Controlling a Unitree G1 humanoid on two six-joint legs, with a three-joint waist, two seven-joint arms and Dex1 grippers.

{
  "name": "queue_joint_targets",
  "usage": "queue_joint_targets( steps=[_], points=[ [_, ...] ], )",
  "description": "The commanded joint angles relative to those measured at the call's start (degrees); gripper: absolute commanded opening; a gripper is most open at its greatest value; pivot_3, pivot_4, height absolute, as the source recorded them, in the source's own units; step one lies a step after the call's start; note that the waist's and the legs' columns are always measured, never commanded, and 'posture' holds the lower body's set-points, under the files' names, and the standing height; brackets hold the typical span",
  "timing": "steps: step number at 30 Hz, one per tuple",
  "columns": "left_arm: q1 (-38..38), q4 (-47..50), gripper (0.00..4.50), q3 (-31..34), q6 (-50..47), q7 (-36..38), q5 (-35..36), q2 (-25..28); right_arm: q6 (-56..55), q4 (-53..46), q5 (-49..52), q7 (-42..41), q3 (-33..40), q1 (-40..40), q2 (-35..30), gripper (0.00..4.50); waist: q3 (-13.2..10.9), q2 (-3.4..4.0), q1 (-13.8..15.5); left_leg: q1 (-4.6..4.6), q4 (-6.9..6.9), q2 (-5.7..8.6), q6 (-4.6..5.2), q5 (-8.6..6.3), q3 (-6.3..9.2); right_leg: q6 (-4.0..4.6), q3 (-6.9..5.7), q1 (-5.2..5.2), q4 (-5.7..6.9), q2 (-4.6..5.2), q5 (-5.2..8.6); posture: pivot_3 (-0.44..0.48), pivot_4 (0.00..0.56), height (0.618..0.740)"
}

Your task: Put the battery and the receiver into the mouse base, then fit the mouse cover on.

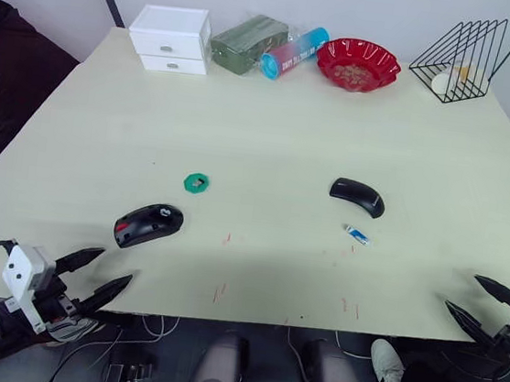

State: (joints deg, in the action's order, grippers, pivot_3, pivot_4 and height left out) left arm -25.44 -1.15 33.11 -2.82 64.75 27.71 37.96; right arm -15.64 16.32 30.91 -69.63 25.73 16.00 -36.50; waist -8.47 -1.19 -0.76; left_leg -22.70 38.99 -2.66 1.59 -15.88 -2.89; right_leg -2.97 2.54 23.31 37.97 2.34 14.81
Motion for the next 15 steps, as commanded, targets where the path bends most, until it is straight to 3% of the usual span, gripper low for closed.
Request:
queue_joint_targets(
  steps=[1,15],
  points=[
    [-0.26,0.12,4.42,0.55,0.7,0.65,0.81,0.82,-1.24,-0.19,1.11,-0.34,2.11,0.28,0.04,4.5,0.0,0.0,-0.01,0.0,0.0,0.0,0.0,0.0,0.0,0.0,0.0,0.0,0.0,0.0,0.0,0.0,0.15,0.74],
    [-1.08,0.27,4.42,1.2,0.33,0.9,1.94,0.72,-1.58,-0.26,1.22,-0.73,1.93,-0.05,0.18,4.5,0.0,0.0,0.0,0.0,0.0,-0.01,0.0,0.0,0.0,0.0,0.0,0.0,0.0,0.0,0.0,0.0,0.15,0.74]
  ],
)
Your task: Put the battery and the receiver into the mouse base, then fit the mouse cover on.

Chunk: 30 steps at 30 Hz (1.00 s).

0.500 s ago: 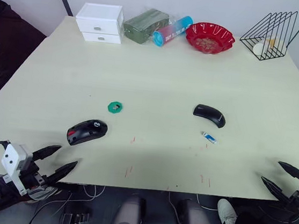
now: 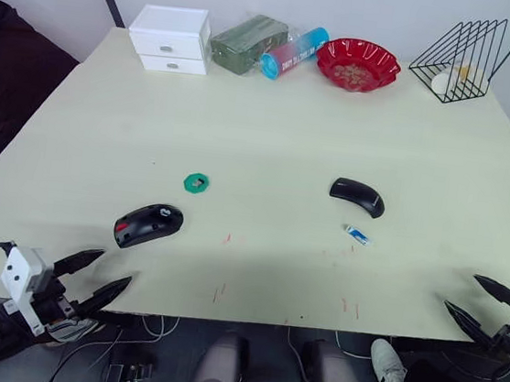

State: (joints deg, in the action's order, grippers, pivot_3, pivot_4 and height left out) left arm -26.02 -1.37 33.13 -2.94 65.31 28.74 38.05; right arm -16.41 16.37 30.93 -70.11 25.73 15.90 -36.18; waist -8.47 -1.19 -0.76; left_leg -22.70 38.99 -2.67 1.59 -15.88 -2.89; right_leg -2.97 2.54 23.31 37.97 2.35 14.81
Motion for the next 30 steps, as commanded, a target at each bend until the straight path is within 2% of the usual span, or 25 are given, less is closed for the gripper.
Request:
queue_joint_targets(
  steps=[1,21,27,30],
  points=[
    [-0.45,0.41,4.42,1.13,0.4,0.33,0.91,0.72,-0.8,-0.35,1.21,-0.26,1.93,0.07,-0.12,4.5,0.0,0.0,0.0,0.0,0.0,0.0,0.0,0.0,0.0,0.0,0.0,0.0,0.0,0.0,0.0,0.0,0.15,0.74],
    [1.6,0.42,4.42,1.67,-1.12,1.31,2.56,2.7,-0.14,-3.48,2.46,-0.74,1.25,-0.13,0.79,4.5,0.0,0.0,0.01,0.0,0.0,0.0,0.0,0.0,0.0,0.0,-0.01,0.0,0.0,0.0,0.0,0.0,0.15,0.74],
    [7.02,-1.89,4.42,2.25,-4.17,3.69,5.02,7.26,5.2,-11.15,6.02,-1.94,-0.29,-0.74,0.19,4.5,-0.01,0.02,0.03,0.0,0.0,-0.01,0.0,0.0,0.03,0.0,-0.03,0.0,0.02,0.0,0.0,0.0,0.15,0.74],
    [12.03,-5.08,4.42,0.28,-4.2,6.88,4.14,11.31,10.02,-18.34,8.28,-3.66,-2.72,-1.0,-1.16,4.5,-0.02,0.02,0.05,-0.01,0.0,0.0,0.0,0.0,0.04,-0.04,-0.04,0.0,0.02,0.0,-0.02,0.0,0.15,0.74]
  ],
)
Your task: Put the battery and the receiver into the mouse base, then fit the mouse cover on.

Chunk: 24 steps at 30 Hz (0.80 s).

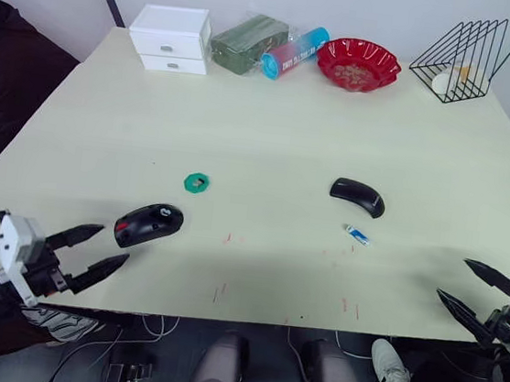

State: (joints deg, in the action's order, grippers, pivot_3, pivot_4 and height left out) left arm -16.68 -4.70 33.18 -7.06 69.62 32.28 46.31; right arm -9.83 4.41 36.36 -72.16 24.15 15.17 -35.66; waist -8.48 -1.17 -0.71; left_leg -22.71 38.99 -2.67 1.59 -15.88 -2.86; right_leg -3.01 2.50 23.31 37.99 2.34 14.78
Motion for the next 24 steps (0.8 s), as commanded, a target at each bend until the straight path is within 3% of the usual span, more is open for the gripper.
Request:
queue_joint_targets(
  steps=[1,6,15,19,24],
  points=[
    [4.51,-3.01,4.42,-0.58,0.91,3.63,-0.08,3.98,4.87,-8.14,3.59,-1.68,-1.72,-0.64,-1.93,4.5,0.0,0.01,0.0,0.0,0.0,0.0,0.0,0.0,0.0,-0.03,-0.01,0.0,0.0,0.0,-0.02,0.0,0.15,0.74],
    [12.51,-9.54,4.42,-5.75,1.53,9.6,-2.42,8.02,8.02,-11.9,4.45,-3.27,-4.37,-4.03,-2.82,4.5,-0.02,0.03,0.02,-0.01,0.0,0.01,0.0,0.0,-0.02,-0.17,-0.01,0.0,-0.02,0.0,-0.1,0.0,0.15,0.74],
    [28.63,-26.38,4.42,-19.09,12.18,21.63,-10.05,12.68,11.75,-14.02,4.61,-5.06,-7.77,-10.98,-3.79,4.5,-0.06,0.0,0.12,-0.07,0.0,0.03,0.0,0.0,-0.26,-0.18,-0.07,0.02,-0.01,-0.03,-0.11,0.0,0.15,0.74],
    [38.3,-35.96,4.42,-26.61,19.59,22.88,-14.16,13.19,13.06,-15.89,5.08,-5.12,-8.86,-12.24,-3.85,4.5,-0.07,-0.01,0.35,-0.09,0.02,0.04,0.0,0.01,-0.23,-0.19,-0.1,0.02,0.01,-0.04,-0.11,0.0,0.15,0.74],
    [45.2,-43.99,4.42,-33.38,25.5,22.88,-14.32,12.83,14.02,-17.63,5.55,-4.79,-8.87,-12.19,-3.71,4.5,-0.08,-0.02,0.58,-0.15,0.07,0.05,0.0,0.0,-0.22,-0.2,-0.09,0.02,0.0,-0.06,-0.12,0.0,0.15,0.74]
  ],
)
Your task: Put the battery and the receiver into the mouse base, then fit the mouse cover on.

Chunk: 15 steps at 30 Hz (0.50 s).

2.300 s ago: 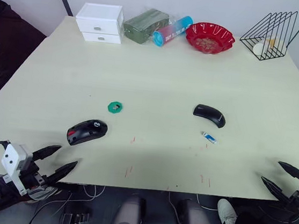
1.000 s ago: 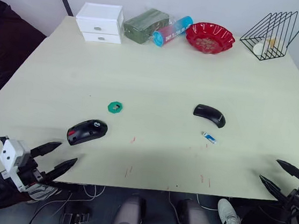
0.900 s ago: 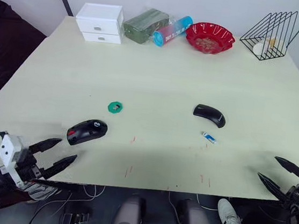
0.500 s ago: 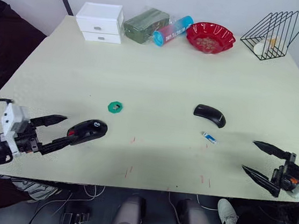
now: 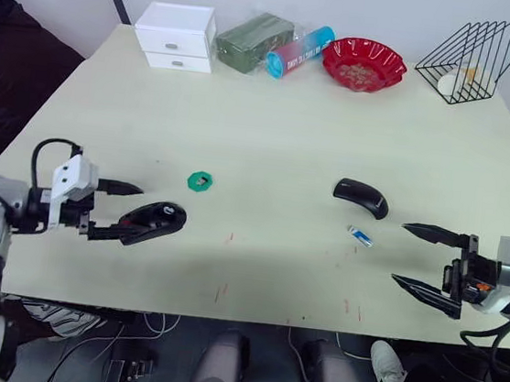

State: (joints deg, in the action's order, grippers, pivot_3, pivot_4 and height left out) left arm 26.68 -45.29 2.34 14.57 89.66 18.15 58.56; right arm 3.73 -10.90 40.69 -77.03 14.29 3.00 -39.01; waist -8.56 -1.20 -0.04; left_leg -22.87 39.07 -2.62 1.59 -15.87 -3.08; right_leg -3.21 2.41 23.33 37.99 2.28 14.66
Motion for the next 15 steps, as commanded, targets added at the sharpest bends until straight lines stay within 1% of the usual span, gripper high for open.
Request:
queue_joint_targets(
  steps=[1,5,9,13,15],
  points=[
    [2.62,-4.41,4.42,-3.97,4.41,2.84,0.09,0.55,0.59,-2.77,1.34,0.17,0.98,0.09,-0.3,4.5,0.0,0.0,-0.17,0.0,0.0,0.0,0.0,0.0,0.0,0.0,0.01,0.0,0.0,0.0,0.0,0.0,0.15,0.74],
    [4.14,-5.96,4.42,-8.37,5.61,2.84,1.74,1.08,0.78,-3.52,1.78,-0.05,1.36,0.16,-0.2,4.5,0.0,0.04,-0.19,0.02,0.0,0.0,0.0,0.0,0.02,0.0,0.0,0.02,0.1,0.0,0.0,0.0,0.15,0.74],
    [4.2,-4.8,4.42,-11.54,4.33,2.84,5.57,2.01,0.91,-4.16,2.46,-0.4,2.12,0.59,-0.43,4.5,0.0,0.03,-0.24,0.03,0.01,-0.01,0.0,0.0,0.04,0.01,0.0,0.02,0.11,-0.01,0.0,0.0,0.15,0.74],
    [4.38,-4.59,4.42,-13.43,4.7,2.84,7.26,2.74,0.55,-3.76,2.21,-0.42,2.29,0.89,-0.48,4.5,0.0,0.03,-0.22,0.01,0.01,-0.02,0.0,0.0,0.04,0.0,0.0,0.02,0.09,-0.01,0.0,0.0,0.15,0.74],
    [4.68,-4.63,4.42,-13.18,3.89,2.84,8.55,2.51,0.54,-3.72,2.25,-0.29,2.27,0.91,-0.35,4.5,-0.01,0.02,-0.22,0.0,0.02,-0.02,0.0,0.0,0.05,0.0,-0.01,0.02,0.09,-0.01,0.0,0.0,0.15,0.74]
  ],
)
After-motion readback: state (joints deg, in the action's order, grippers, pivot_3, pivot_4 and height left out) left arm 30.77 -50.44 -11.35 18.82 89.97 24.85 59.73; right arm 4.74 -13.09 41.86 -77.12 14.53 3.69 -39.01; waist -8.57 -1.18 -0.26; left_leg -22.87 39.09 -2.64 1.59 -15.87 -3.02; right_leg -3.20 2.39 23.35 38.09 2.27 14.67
